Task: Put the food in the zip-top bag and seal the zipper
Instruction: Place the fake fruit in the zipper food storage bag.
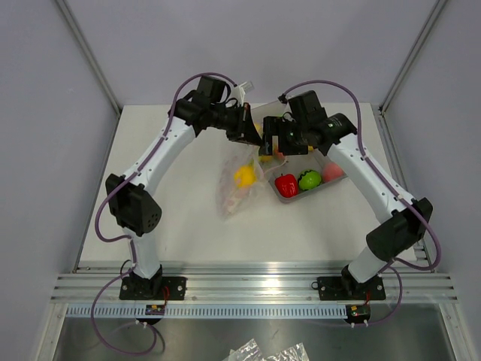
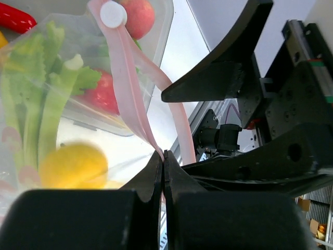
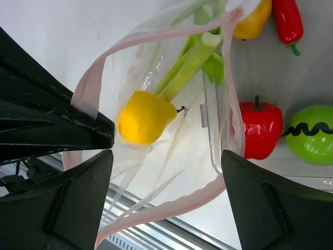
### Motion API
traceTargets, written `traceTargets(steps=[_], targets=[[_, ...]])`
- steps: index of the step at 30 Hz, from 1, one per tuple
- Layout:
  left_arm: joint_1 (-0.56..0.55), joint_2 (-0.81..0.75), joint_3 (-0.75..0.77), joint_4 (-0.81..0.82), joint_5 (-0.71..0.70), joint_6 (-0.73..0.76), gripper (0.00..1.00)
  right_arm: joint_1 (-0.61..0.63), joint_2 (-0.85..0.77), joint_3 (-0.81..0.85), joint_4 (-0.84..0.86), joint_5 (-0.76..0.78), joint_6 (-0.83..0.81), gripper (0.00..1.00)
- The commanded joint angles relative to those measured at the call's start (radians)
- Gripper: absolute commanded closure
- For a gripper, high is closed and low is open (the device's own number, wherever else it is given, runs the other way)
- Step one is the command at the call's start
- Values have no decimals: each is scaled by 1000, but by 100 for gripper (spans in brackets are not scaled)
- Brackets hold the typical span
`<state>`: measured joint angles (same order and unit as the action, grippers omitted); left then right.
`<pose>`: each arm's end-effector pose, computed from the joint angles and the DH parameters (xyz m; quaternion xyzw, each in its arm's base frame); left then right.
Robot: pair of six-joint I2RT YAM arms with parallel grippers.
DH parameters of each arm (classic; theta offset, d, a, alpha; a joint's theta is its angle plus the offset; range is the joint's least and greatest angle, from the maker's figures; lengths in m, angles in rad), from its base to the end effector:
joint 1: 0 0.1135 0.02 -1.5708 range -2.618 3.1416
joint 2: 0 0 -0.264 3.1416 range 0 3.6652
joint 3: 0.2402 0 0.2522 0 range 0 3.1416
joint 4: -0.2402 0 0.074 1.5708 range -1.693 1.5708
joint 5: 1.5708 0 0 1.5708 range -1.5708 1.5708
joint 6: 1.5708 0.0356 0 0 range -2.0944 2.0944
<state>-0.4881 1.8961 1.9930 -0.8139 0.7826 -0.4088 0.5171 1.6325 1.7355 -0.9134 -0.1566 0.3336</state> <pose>0.3567 -0.2178 0.3819 0.1912 0.8345 -0.4788 0.1944 0.3006 0.1774 0.3828 -0.1137 0.9192 0.2188 0.3070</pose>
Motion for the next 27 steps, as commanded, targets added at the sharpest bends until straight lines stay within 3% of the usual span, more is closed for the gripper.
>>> traceTargets(steps=[1, 6, 11, 18, 21, 27], targets=[[-1, -48, -8, 42, 29, 2, 100, 4, -77, 1, 44, 43, 22, 9], [-1, -52, -8, 42, 32, 4, 100, -6, -128, -54, 61, 150, 42, 22], [0, -57, -16, 33, 23, 16, 100, -38, -137, -91, 68, 204, 71, 22], [19, -72, -72, 19, -8, 30, 100, -224, -168, -220, 209, 206, 122, 19], [28, -84, -91, 22, -19, 25, 100, -229, -71, -202, 217, 302, 73, 17], [31, -97, -92, 36, -17, 11, 100, -236, 248, 4, 182, 454, -39, 16]])
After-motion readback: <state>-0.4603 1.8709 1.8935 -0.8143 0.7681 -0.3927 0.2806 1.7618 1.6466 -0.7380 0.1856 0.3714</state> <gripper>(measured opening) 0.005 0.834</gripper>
